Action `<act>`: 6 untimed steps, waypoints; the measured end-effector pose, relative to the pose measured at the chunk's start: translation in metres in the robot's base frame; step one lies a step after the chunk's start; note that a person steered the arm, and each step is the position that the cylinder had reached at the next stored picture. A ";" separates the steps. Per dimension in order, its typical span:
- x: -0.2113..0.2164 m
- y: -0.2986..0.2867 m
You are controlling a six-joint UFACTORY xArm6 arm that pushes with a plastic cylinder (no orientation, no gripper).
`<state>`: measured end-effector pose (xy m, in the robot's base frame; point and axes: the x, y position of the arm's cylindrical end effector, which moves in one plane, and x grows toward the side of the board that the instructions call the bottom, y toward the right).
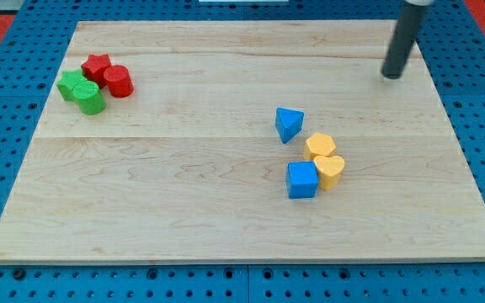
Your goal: Move the yellow heart and yellow hexagon up a bit
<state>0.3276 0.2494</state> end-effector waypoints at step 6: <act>0.213 -0.144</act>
<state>0.5403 0.1054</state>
